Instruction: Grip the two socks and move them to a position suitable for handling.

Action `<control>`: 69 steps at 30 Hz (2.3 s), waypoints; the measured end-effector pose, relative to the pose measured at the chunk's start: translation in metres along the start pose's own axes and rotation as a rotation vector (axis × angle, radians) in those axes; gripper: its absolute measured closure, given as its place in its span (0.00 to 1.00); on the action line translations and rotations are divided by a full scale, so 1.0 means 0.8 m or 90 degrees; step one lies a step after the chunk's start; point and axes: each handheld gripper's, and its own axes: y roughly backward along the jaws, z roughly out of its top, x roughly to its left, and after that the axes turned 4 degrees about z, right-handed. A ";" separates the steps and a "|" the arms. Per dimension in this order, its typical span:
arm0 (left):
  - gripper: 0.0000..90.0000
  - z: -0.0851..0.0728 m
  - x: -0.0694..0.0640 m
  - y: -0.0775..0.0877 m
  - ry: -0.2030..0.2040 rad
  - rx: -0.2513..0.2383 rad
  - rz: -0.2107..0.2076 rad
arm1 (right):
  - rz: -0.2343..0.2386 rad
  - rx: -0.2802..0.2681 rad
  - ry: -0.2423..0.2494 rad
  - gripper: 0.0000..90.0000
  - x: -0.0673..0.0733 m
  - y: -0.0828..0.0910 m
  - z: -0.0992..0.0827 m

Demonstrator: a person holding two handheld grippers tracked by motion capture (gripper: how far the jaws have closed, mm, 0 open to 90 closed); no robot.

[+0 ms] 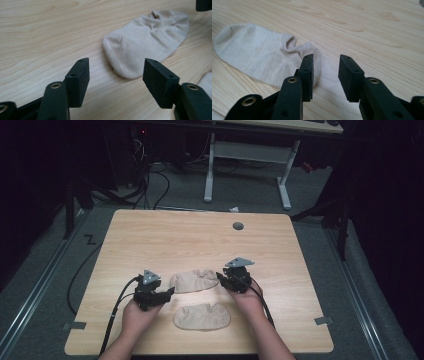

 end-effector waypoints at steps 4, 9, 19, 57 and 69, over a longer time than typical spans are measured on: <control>0.47 0.006 -0.004 -0.013 0.003 -0.002 0.004 | 0.012 0.002 -0.004 0.74 0.000 -0.006 0.002; 0.70 0.009 -0.010 -0.028 -0.023 0.013 0.022 | 0.022 0.018 -0.006 0.74 0.000 -0.018 -0.001; 0.79 0.003 -0.014 -0.039 -0.017 0.011 0.049 | 0.019 0.039 0.005 0.81 0.002 -0.033 -0.005; 0.96 -0.008 -0.022 -0.010 -0.059 -0.067 -0.018 | 0.028 -0.036 0.061 0.95 0.021 0.011 -0.016; 0.97 -0.007 -0.027 0.025 -0.086 -0.083 -0.047 | 0.033 -0.051 0.088 0.95 0.038 0.038 -0.022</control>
